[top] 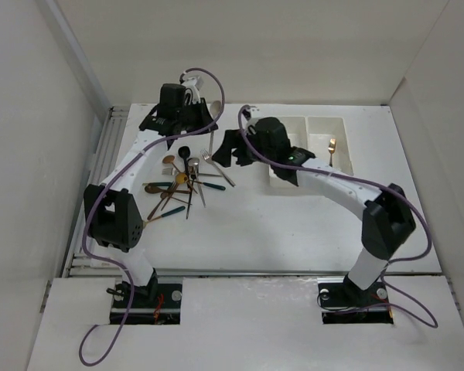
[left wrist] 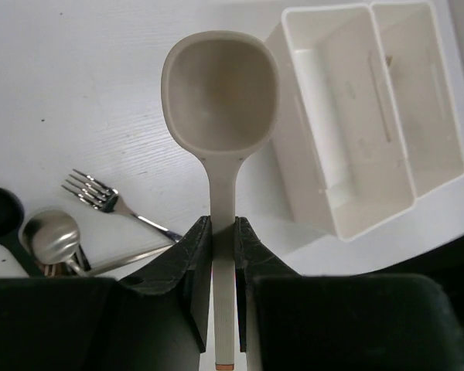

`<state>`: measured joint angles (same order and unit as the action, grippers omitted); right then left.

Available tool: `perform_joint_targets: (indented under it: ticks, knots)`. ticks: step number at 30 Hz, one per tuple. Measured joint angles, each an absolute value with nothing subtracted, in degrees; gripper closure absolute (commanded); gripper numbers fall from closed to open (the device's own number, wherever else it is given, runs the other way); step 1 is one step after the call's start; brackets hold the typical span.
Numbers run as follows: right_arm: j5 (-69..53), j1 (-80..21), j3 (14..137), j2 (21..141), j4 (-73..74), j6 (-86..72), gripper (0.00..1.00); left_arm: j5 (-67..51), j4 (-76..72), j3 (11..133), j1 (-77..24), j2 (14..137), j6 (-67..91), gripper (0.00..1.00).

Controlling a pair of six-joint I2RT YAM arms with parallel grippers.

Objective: Sort the eating utensils into containers

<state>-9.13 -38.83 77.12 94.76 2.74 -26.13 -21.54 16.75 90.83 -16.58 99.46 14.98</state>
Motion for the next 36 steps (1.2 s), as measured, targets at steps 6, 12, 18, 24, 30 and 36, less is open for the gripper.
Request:
perform_joint_targets:
  ticks: [6, 12, 18, 24, 30, 36]
  knots:
    - [-11.29, -40.38, 82.94, 104.44, -0.19, -31.79, 0.20, -22.46, 15.14, 89.36, -16.58, 97.73, 20.80, 1.00]
    - [-12.32, -39.81, 87.74, 109.71, -1.85, -34.30, 0.44, -23.51, 14.59, 85.32, -16.58, 96.60, 23.11, 1.00]
    - [-14.09, -39.07, 89.67, 113.99, -2.48, -37.41, 0.96, -24.56, 14.09, 83.96, -16.56, 96.57, 24.38, 1.00]
    - [-17.30, -37.52, 89.91, 114.78, -4.51, -39.99, 1.00, -23.99, 12.08, 83.68, -16.47, 96.57, 23.86, 0.34]
    - [-13.08, -31.16, 85.69, 109.32, -0.78, -37.04, 1.00, -20.91, 13.19, 83.68, -15.77, 96.49, 21.67, 0.01]
    - [0.78, -22.85, 90.43, 105.14, 14.76, -27.68, 1.00, -10.63, 15.99, 83.68, -15.14, 96.47, 16.64, 0.01]
